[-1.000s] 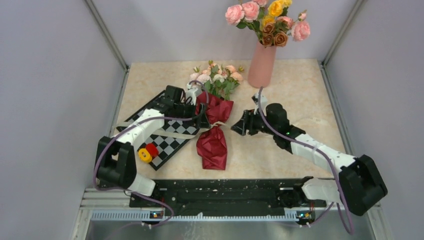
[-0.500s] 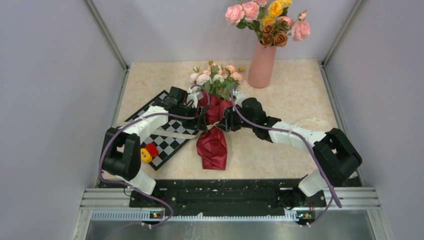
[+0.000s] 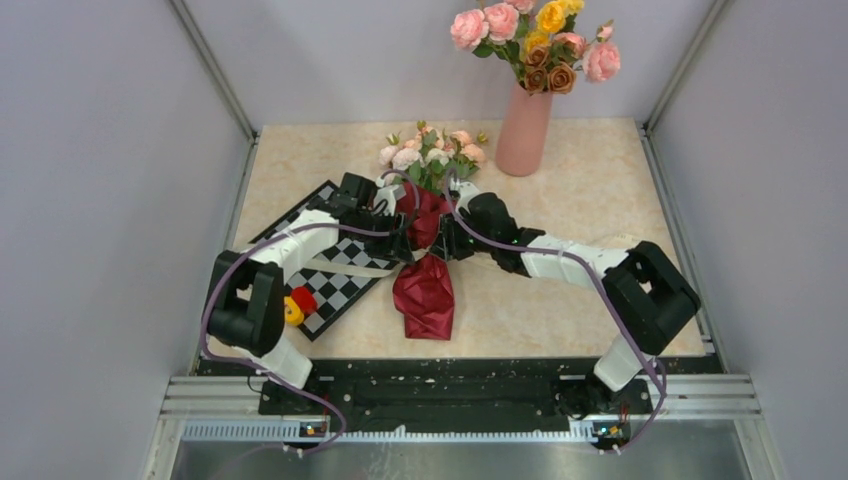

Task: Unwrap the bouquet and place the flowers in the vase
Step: Untie the ribbon from the wrapping paper.

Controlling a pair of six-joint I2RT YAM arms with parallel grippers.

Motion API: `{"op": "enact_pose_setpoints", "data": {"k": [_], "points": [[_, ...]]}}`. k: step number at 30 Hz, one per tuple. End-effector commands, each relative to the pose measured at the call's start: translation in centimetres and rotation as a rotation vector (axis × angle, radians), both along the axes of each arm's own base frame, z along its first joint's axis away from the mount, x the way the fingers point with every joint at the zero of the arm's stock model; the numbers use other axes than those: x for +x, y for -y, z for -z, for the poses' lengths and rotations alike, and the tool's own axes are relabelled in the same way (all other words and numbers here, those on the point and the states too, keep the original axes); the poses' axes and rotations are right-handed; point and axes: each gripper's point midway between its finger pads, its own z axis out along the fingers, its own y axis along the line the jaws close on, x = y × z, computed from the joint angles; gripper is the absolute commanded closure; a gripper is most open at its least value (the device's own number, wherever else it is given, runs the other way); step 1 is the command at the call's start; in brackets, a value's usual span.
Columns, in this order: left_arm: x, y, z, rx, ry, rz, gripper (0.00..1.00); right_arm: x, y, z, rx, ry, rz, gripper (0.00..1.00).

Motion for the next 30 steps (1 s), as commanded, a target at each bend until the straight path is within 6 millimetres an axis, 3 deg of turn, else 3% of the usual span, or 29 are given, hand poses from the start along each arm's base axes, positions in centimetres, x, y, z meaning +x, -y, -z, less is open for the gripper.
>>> {"op": "enact_pose_setpoints", "data": {"k": [1,14,26,30], "points": [[1.1,1.0,-1.1,-0.047,0.015,0.004,0.54,1.2,-1.7,-1.6,0.010,0.064,-0.010,0.63],[1.0,1.1,-0.6,-0.051,-0.011,0.001,0.71,1.7,-2.2,-0.9,-0.008,0.064,-0.009,0.68],[1.0,1.1,-0.4,-0.048,-0.021,0.001,0.99,2.0,-2.6,-0.3,-0.029,0.061,-0.006,0.74],[0.9,1.1,-0.2,-0.045,-0.027,0.002,1.00,1.9,-2.8,0.0,-0.038,0.062,-0.009,0.74]]}}
